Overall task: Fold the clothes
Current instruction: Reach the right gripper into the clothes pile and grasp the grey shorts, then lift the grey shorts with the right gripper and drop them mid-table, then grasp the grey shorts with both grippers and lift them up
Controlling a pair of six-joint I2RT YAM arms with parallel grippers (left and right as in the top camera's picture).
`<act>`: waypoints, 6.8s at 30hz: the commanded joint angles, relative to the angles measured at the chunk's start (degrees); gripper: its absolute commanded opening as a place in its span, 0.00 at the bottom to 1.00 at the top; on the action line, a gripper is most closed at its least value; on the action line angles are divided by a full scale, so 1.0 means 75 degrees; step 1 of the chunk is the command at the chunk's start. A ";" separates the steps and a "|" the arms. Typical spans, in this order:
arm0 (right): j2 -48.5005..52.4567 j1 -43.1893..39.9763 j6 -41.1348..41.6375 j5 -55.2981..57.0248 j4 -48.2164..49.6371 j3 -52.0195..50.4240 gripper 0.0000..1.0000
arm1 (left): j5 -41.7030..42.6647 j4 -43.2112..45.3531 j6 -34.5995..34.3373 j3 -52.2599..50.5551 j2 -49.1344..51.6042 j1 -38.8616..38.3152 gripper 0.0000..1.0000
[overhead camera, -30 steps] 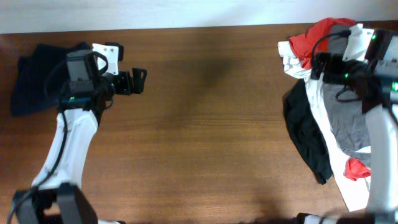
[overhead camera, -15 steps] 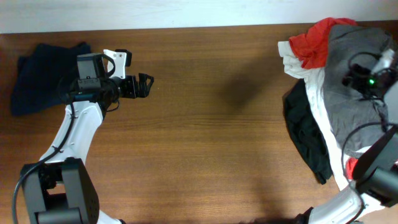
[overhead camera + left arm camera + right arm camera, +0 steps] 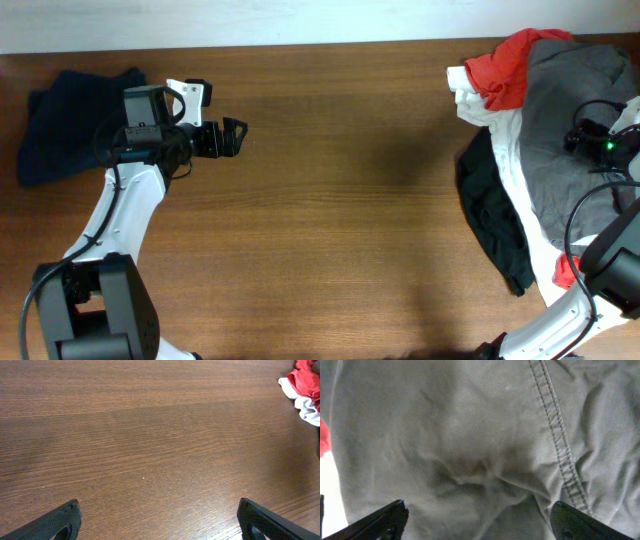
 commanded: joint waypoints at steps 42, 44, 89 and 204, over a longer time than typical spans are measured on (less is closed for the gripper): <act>0.0303 -0.0699 0.0452 -0.1055 -0.1341 0.2264 0.04 | 0.0163 0.0595 0.0119 0.0134 0.0026 -0.0119 0.77; 0.0251 -0.0615 0.0446 -0.1501 -0.2014 0.3089 0.04 | 0.0166 0.0694 0.0026 0.0134 0.0023 -0.0119 0.76; 0.0052 0.8708 0.0041 -0.1609 -0.6572 1.0701 0.04 | 0.0006 -0.0003 -0.0052 0.0178 -0.2387 0.1381 0.51; 0.0898 0.7233 -0.1448 -0.2413 -0.5438 0.3719 0.56 | -0.1996 -0.1862 0.0819 0.5578 -0.0423 -0.1157 0.01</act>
